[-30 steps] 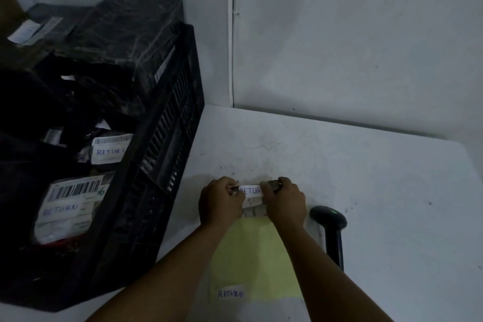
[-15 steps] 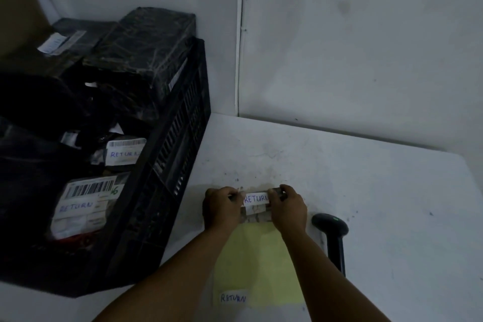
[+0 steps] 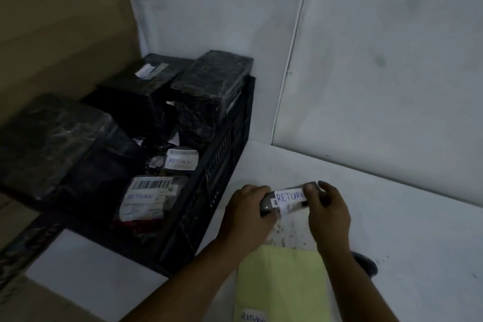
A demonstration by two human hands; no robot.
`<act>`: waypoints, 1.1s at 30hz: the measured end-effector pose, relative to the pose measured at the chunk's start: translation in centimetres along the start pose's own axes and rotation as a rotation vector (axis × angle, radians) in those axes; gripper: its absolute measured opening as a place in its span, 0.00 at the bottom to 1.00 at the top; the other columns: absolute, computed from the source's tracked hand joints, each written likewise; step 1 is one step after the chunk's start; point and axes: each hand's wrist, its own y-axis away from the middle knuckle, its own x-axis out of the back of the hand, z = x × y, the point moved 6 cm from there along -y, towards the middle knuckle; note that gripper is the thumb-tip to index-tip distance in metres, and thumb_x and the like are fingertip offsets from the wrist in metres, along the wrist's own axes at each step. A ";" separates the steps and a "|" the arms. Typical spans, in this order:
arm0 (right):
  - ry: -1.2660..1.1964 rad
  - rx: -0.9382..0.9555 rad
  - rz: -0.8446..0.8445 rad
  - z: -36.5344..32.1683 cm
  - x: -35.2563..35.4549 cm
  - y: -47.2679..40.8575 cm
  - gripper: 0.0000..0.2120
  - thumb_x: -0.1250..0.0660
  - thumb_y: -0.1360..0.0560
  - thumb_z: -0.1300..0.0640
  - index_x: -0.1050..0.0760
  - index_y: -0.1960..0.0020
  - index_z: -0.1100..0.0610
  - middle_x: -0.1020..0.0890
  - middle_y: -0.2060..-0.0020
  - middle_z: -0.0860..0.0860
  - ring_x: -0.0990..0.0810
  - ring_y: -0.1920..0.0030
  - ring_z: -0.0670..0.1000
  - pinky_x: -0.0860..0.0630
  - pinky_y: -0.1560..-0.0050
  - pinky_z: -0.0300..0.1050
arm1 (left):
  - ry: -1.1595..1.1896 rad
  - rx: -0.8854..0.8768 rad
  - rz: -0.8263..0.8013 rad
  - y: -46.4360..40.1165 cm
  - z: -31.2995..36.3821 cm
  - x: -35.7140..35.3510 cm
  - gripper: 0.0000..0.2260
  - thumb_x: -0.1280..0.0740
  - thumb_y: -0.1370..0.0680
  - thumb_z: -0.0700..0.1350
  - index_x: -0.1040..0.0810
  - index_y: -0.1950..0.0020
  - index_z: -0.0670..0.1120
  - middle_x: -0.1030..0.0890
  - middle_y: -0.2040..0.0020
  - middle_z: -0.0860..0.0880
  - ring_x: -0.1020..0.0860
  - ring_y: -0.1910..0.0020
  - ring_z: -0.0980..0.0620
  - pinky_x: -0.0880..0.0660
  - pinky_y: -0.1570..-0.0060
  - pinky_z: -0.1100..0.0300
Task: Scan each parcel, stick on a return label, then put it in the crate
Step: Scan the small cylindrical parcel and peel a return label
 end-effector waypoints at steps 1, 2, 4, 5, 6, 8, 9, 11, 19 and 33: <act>-0.039 0.039 0.003 -2.1 0.2 0.0 0.21 0.36 0.22 0.40 0.24 0.35 0.51 0.17 0.47 0.50 0.19 0.47 0.50 0.24 0.47 0.47 | -0.014 -0.034 0.060 0.0 1.0 2.0 0.21 0.27 0.28 0.52 0.23 0.36 0.50 0.23 0.41 0.51 0.25 0.44 0.51 0.26 0.44 0.57; -0.077 0.076 0.006 -4.2 0.4 0.0 0.20 0.36 0.22 0.40 0.23 0.37 0.51 0.17 0.47 0.49 0.19 0.47 0.48 0.24 0.49 0.45 | -0.023 -0.061 0.117 0.0 2.0 4.0 0.21 0.27 0.28 0.52 0.23 0.36 0.50 0.23 0.42 0.52 0.25 0.44 0.52 0.26 0.45 0.58; -0.163 0.140 0.000 -8.3 0.4 0.1 0.18 0.35 0.22 0.40 0.22 0.38 0.50 0.16 0.49 0.45 0.20 0.49 0.42 0.27 0.53 0.37 | -0.039 -0.092 0.226 0.3 3.4 8.1 0.22 0.26 0.28 0.52 0.23 0.35 0.50 0.23 0.42 0.52 0.26 0.44 0.52 0.27 0.45 0.61; -0.205 0.167 -0.010 -10.2 0.1 0.3 0.18 0.35 0.22 0.39 0.23 0.38 0.49 0.17 0.49 0.43 0.20 0.49 0.38 0.27 0.53 0.35 | -0.055 -0.096 0.278 0.7 3.8 10.0 0.22 0.27 0.27 0.53 0.23 0.35 0.50 0.23 0.41 0.52 0.26 0.43 0.52 0.28 0.45 0.60; -0.244 0.192 -0.021 -11.9 -0.3 0.6 0.18 0.35 0.22 0.39 0.23 0.37 0.48 0.17 0.49 0.41 0.21 0.48 0.37 0.27 0.53 0.34 | -0.074 -0.091 0.329 1.0 4.0 11.9 0.22 0.27 0.27 0.53 0.23 0.34 0.50 0.23 0.41 0.51 0.26 0.43 0.51 0.28 0.45 0.59; -0.295 0.245 -0.043 -14.6 -1.5 1.3 0.17 0.38 0.21 0.39 0.24 0.37 0.47 0.18 0.50 0.38 0.22 0.48 0.34 0.28 0.53 0.31 | -0.096 -0.060 0.454 2.1 3.9 15.6 0.22 0.26 0.28 0.54 0.23 0.35 0.51 0.22 0.42 0.51 0.25 0.44 0.50 0.27 0.45 0.56; -0.300 0.276 -0.056 -15.7 -2.3 1.7 0.15 0.39 0.19 0.41 0.24 0.38 0.47 0.19 0.50 0.36 0.23 0.49 0.31 0.29 0.54 0.27 | -0.092 -0.034 0.515 2.7 3.4 17.4 0.22 0.26 0.28 0.53 0.23 0.36 0.52 0.22 0.43 0.51 0.24 0.45 0.50 0.26 0.46 0.55; -0.279 0.330 -0.100 -17.1 -4.4 2.5 0.10 0.39 0.18 0.47 0.24 0.39 0.46 0.21 0.50 0.33 0.24 0.50 0.30 0.31 0.55 0.21 | -0.078 0.047 0.590 3.6 1.7 20.5 0.21 0.25 0.29 0.54 0.23 0.38 0.53 0.21 0.44 0.51 0.22 0.46 0.49 0.24 0.46 0.53; 0.016 0.505 -0.320 -19.0 -12.7 7.4 0.23 0.33 0.21 0.49 0.27 0.29 0.58 0.26 0.37 0.57 0.24 0.39 0.54 0.31 0.40 0.39 | -0.317 0.444 0.379 3.2 -7.5 23.6 0.20 0.28 0.27 0.58 0.23 0.45 0.45 0.23 0.49 0.43 0.22 0.52 0.43 0.31 0.60 0.57; 0.071 0.507 -0.263 -18.6 -12.9 8.5 0.24 0.34 0.20 0.47 0.26 0.30 0.60 0.27 0.33 0.57 0.26 0.35 0.55 0.28 0.34 0.49 | -0.587 0.493 0.165 1.8 -9.3 21.9 0.24 0.35 0.25 0.67 0.21 0.46 0.47 0.20 0.48 0.46 0.21 0.51 0.45 0.29 0.60 0.55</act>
